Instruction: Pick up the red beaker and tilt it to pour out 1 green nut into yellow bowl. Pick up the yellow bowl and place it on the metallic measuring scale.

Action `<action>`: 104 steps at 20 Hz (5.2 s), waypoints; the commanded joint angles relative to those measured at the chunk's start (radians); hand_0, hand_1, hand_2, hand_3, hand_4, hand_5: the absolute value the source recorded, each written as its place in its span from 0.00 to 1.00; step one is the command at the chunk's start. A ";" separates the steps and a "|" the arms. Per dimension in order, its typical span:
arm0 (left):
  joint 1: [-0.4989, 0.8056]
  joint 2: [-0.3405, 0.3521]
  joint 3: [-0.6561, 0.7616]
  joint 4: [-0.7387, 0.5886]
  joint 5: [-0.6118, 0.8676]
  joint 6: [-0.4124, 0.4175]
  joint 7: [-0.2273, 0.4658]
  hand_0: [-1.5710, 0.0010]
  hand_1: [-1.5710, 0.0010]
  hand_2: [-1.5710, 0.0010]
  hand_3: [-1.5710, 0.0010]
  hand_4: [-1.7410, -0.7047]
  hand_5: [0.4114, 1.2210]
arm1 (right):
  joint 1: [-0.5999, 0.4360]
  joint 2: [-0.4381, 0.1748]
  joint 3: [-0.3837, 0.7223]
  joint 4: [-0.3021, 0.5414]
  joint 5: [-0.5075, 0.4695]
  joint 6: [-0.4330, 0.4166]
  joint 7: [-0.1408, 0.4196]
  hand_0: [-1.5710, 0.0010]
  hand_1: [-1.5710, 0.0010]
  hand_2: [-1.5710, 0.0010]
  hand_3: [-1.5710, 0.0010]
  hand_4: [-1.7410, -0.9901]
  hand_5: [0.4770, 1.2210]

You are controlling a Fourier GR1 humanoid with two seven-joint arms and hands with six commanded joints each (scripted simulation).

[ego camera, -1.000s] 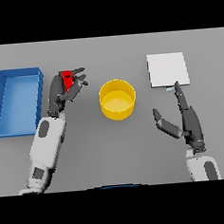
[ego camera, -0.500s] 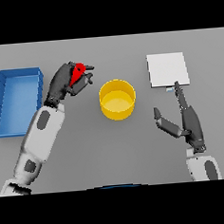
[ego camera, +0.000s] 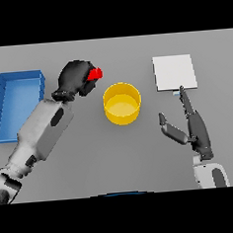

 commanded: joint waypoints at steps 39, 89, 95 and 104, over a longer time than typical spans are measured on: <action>-0.583 0.012 -0.832 0.291 -0.539 -0.313 -0.320 0.00 0.00 0.00 0.00 0.01 1.00 | 0.000 0.035 -0.006 0.040 0.027 -0.058 -0.035 1.00 1.00 1.00 1.00 0.71 0.16; 0.184 0.632 -0.157 -0.151 0.810 0.295 0.361 0.26 0.40 0.39 0.43 0.60 0.45 | -0.017 -0.011 -0.004 0.063 -0.007 0.004 -0.081 1.00 1.00 1.00 1.00 0.74 0.25; 0.197 0.672 -0.154 -0.184 0.871 0.170 0.349 0.81 0.84 0.84 0.85 0.88 0.34 | -0.006 -0.003 0.007 0.044 0.002 -0.001 -0.076 1.00 1.00 1.00 1.00 0.74 0.25; 0.173 0.644 -0.123 -0.155 0.874 0.208 0.266 0.97 0.98 0.98 0.98 0.93 0.32 | -0.037 -0.039 0.032 0.045 0.064 0.013 -0.033 1.00 1.00 1.00 1.00 0.75 0.27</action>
